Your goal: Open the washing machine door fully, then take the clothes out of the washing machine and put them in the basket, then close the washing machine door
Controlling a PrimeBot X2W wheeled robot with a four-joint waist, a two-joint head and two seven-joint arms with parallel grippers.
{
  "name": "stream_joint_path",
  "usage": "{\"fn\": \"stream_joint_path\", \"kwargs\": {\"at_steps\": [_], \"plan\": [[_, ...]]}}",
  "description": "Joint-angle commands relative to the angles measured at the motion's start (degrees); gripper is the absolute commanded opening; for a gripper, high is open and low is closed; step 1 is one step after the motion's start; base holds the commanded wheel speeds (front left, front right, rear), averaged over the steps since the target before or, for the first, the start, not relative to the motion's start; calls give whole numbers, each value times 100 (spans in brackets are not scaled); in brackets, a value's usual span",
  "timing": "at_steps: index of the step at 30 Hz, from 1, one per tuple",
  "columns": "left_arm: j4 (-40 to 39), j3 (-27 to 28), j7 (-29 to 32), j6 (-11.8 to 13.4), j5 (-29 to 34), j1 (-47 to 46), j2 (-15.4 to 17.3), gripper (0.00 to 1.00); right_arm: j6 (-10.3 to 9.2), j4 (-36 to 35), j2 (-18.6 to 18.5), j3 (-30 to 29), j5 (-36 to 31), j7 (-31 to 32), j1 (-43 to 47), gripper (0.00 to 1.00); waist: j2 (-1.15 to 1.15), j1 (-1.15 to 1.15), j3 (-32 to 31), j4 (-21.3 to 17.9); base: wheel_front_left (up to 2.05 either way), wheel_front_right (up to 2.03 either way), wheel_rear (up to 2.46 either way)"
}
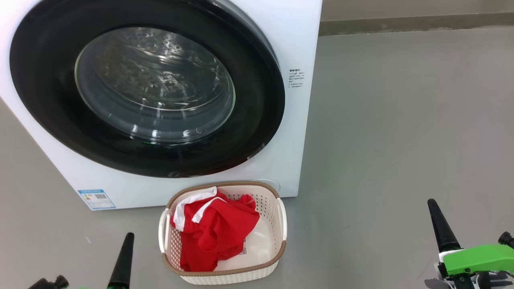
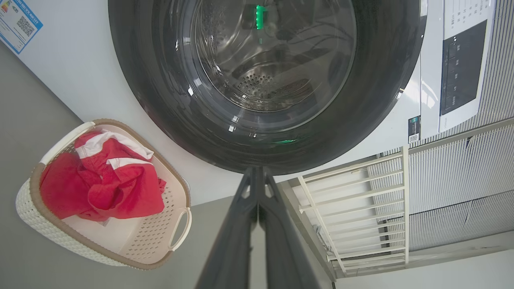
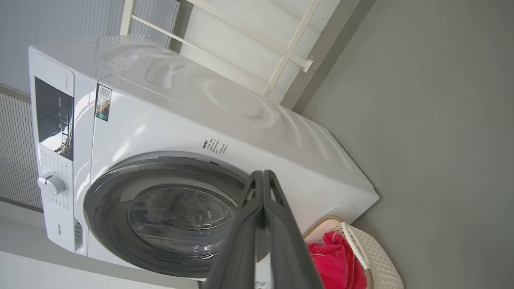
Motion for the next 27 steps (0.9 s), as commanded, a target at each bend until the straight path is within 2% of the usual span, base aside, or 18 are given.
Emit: {"fn": "stream_joint_path", "kwargs": {"at_steps": [1,27], "plan": [[-106,172,58,-32,-184,-307,85,0,-2,-135,-101,116,156,35,-312,0,0,0,3,-4,0,0,0],[39,279,485,-41,-1879,-527,105,0,-4,-50,-132,157,1851,473,-525,0,0,0,72,-80,0,0,0]]}}
